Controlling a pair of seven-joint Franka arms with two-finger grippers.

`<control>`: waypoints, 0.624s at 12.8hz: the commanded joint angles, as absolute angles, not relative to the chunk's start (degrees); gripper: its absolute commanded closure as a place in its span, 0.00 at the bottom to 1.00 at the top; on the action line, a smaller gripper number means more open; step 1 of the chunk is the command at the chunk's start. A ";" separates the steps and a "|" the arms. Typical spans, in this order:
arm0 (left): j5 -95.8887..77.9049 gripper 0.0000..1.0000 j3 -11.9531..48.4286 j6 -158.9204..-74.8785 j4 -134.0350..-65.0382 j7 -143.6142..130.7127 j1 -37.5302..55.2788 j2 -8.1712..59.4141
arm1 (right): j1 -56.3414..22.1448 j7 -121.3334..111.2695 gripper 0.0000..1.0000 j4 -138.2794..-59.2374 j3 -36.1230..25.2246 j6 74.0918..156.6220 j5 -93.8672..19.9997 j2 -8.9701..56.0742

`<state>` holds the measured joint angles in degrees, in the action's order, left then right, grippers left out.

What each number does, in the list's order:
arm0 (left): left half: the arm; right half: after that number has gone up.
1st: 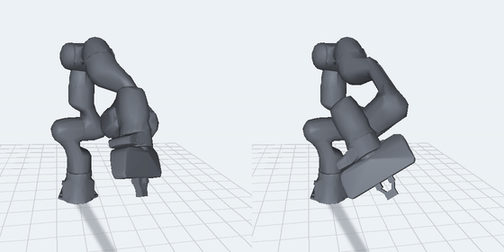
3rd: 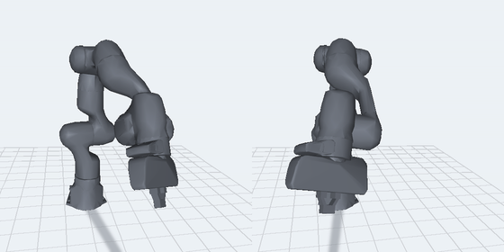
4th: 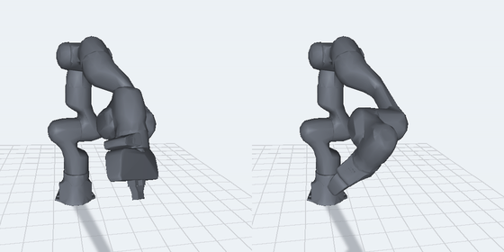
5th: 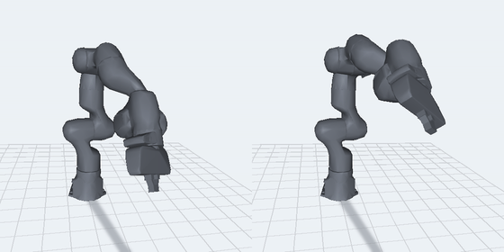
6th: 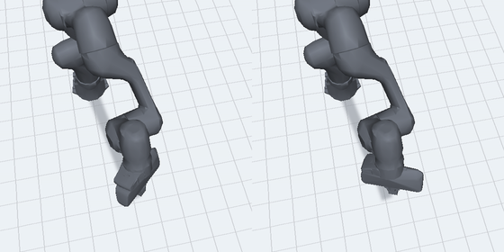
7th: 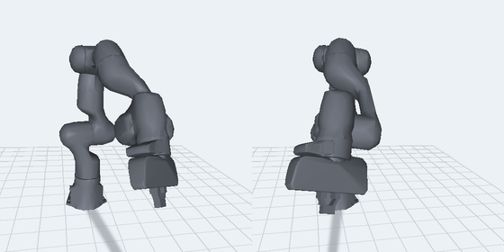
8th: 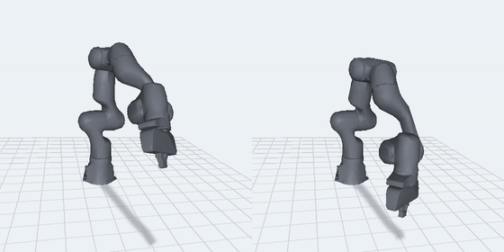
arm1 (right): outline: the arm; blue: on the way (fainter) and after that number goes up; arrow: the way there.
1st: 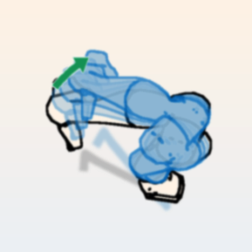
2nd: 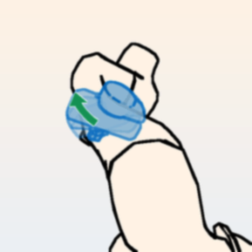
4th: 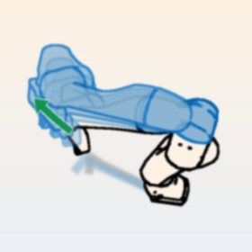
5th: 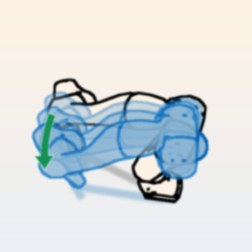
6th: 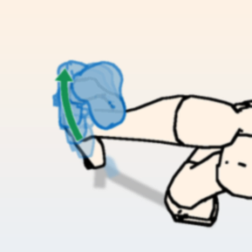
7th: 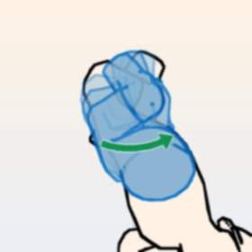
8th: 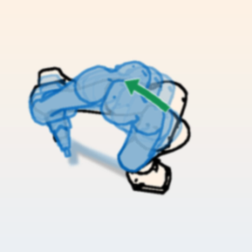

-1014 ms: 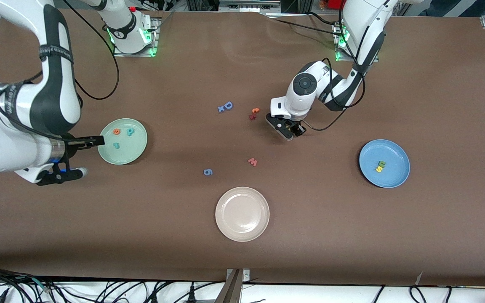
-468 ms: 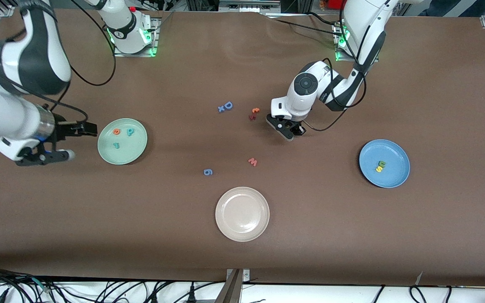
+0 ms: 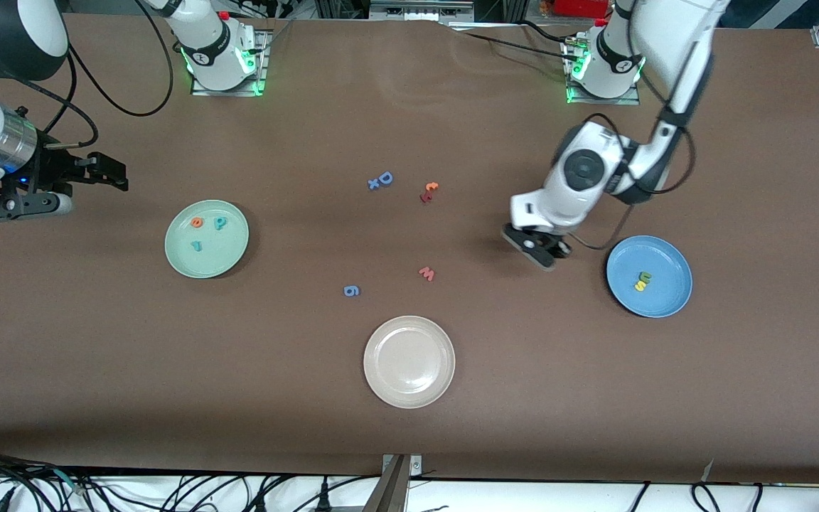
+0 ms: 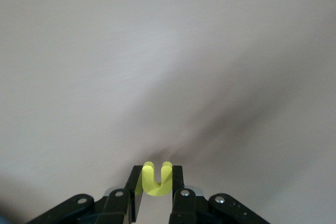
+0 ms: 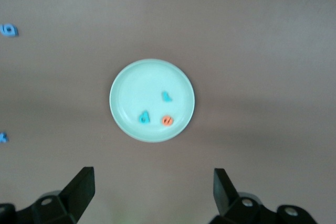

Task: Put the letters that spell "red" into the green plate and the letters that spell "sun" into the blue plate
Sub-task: 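Lower the yellow u onto the blue plate and open the left gripper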

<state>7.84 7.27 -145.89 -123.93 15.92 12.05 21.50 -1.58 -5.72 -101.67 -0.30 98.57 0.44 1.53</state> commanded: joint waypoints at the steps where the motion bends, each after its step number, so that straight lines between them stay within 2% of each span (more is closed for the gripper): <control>1: 8.88 0.94 6.94 -144.23 -124.54 22.30 5.04 19.07 | 0.17 -7.12 0.00 -102.75 0.70 101.34 0.09 -1.75; 4: 8.96 0.93 6.86 -144.23 -124.98 30.48 -1.74 19.60 | 0.18 -7.29 0.00 -101.43 -1.14 103.36 -0.27 -2.98; 8: 9.14 0.87 6.86 -144.67 -124.72 33.13 -5.27 22.06 | -0.43 -6.86 0.00 -98.97 -1.58 95.63 1.75 -3.43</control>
